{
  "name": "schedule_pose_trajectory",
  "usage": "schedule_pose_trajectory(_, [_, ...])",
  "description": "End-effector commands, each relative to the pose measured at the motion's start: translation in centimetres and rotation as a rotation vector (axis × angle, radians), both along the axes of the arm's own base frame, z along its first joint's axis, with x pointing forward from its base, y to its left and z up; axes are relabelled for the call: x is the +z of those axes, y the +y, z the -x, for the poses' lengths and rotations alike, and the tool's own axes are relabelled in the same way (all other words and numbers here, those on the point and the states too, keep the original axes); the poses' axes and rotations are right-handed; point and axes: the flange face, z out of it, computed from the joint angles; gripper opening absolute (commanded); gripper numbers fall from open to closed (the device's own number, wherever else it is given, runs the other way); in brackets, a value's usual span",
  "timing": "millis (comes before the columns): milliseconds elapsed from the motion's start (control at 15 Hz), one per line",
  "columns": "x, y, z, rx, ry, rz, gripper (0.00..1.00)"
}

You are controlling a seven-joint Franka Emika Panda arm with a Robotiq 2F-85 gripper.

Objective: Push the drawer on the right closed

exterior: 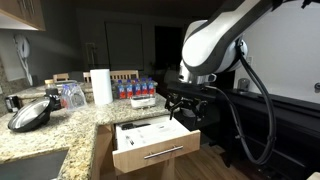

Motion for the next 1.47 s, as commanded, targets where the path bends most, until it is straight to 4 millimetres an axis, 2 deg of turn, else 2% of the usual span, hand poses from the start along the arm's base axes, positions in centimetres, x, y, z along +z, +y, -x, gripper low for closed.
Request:
schedule_pose_trajectory(0, [0.3, -0.1, -0.1, -0.006, -0.003, -0.003, 1.00])
schedule_pose_trajectory(200, [0.4, -0.1, -0.2, -0.009, -0.006, -0.005, 1.00])
schedule_pose_trajectory(400, [-3.2, 0.7, 0.3, -0.007, 0.074, -0.020, 1.00])
schedule_pose_trajectory(600, [-6.6, 0.4, 1.3, -0.039, 0.150, -0.005, 1.00])
schedule_pose_trajectory(733, [-8.8, 0.6, 0.8, -0.070, 0.195, -0.011, 1.00])
schedule_pose_trajectory(1200, [-16.8, 1.8, -0.9, -0.193, 0.067, -0.072, 1.00])
schedule_pose_trajectory(1267, [-17.3, 1.3, -1.1, -0.204, 0.045, -0.074, 1.00])
schedule_pose_trajectory(1400, [-17.2, 0.0, -2.3, -0.233, 0.006, -0.061, 1.00])
